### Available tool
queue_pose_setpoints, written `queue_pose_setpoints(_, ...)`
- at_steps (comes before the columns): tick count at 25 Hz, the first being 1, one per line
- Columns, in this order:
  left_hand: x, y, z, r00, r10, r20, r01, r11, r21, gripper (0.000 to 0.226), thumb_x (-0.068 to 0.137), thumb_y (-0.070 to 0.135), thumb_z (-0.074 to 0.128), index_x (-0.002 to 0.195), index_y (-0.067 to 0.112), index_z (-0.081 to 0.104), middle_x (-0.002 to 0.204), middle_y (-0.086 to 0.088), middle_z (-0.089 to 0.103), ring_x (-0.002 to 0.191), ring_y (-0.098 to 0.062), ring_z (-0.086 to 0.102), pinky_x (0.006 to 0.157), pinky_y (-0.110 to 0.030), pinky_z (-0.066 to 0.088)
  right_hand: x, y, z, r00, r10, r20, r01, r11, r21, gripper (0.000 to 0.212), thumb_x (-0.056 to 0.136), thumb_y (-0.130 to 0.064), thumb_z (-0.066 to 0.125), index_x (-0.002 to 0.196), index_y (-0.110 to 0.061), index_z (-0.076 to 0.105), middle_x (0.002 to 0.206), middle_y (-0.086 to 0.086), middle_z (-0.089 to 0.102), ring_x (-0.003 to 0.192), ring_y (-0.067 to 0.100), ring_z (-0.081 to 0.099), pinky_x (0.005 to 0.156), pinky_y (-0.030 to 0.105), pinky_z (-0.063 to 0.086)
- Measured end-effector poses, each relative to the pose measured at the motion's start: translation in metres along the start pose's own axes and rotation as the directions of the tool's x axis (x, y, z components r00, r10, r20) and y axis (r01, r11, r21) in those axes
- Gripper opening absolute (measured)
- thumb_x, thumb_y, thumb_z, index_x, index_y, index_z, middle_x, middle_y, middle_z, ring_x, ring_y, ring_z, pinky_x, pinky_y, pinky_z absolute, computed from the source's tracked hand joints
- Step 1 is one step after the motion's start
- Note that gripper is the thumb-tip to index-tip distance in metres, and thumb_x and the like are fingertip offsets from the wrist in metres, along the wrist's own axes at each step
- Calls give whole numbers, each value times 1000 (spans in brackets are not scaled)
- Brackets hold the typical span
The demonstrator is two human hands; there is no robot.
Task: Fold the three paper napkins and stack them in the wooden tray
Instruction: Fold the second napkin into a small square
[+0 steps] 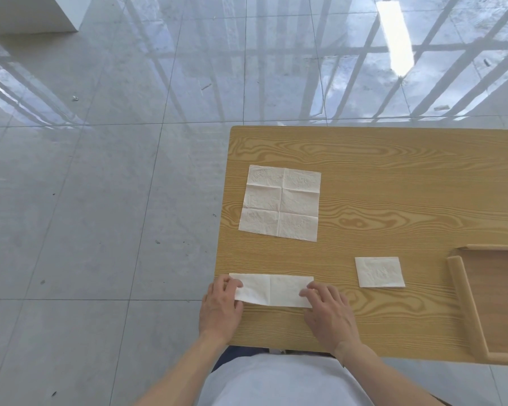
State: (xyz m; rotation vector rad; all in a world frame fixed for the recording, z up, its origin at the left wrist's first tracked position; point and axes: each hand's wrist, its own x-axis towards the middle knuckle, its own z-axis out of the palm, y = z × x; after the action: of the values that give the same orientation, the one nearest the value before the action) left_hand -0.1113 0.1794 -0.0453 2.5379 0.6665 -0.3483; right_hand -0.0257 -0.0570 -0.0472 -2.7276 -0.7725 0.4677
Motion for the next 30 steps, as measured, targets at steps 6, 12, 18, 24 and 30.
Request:
queue_pose_setpoints(6,2,-3,-3,985,-128,116,150,969,-197,58,84,10,52,137,30,39,133,7,34,110,-14,49,77,-31,53,-18,29,14,980,136,144,-123,988,-96,82,82,-61,55,150,-34,18,161,-3,18,149,24,7,121,46,14)
queue_pose_setpoints(12,13,6,-3,954,-280,106,299,909,-290,62,86,28,69,140,26,37,135,3,33,99,-11,52,84,-31,49,-35,47,25,956,137,261,-87,977,-192,108,71,-89,26,150,-32,-21,159,1,-29,144,28,-31,115,49,-21)
queue_pose_setpoints(18,24,24,-1,893,-436,106,439,797,-415,62,81,2,68,133,25,44,118,-2,54,88,-14,57,70,-25,44,-34,52,30,950,129,284,-85,983,-161,107,72,-93,22,149,-32,-22,158,0,-32,142,28,-34,114,52,-22)
queue_pose_setpoints(24,25,31,-9,837,-504,212,539,693,-478,12,85,15,63,94,18,57,93,3,62,77,-11,56,63,-28,43,-33,53,30,950,118,289,-81,987,-136,106,72,-93,21,148,-34,-23,157,-3,-35,142,28,-34,113,52,-23)
queue_pose_setpoints(30,11,59,-21,916,-327,233,401,737,-544,4,84,24,65,82,22,63,77,4,65,65,-10,56,58,-24,46,-34,54,29,949,117,292,-89,990,-107,106,72,-93,21,148,-34,-22,158,-2,-33,142,27,-34,113,53,-21)
